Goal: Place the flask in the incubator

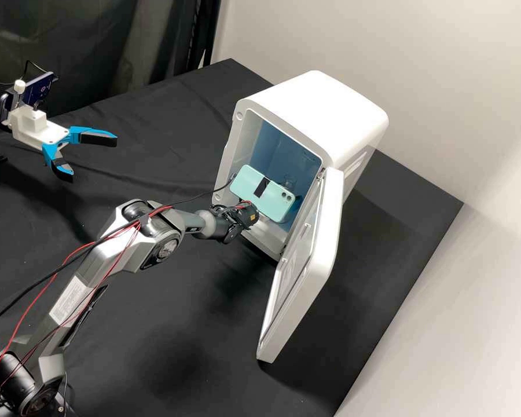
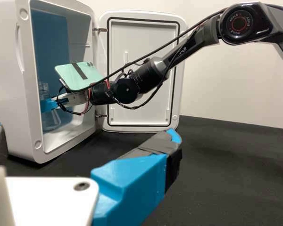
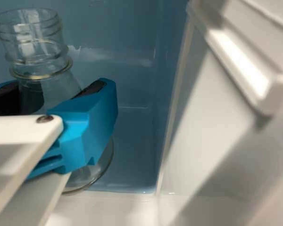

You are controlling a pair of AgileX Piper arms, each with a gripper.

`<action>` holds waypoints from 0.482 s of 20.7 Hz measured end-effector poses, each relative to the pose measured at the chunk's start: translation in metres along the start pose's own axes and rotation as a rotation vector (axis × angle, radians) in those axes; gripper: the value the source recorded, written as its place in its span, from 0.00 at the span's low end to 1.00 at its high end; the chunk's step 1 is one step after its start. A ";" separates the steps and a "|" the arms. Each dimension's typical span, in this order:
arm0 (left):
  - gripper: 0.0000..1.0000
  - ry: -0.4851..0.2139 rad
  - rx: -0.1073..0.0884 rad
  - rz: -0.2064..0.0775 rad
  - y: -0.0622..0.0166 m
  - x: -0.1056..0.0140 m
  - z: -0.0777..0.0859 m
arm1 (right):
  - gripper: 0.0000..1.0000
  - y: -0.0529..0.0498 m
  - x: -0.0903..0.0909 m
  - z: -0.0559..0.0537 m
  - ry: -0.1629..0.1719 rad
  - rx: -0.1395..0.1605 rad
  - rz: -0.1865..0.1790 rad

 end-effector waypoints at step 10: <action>1.00 0.000 0.000 0.000 0.0000 0.000 0.000 | 0.00 -0.002 -0.001 0.002 0.007 0.002 0.013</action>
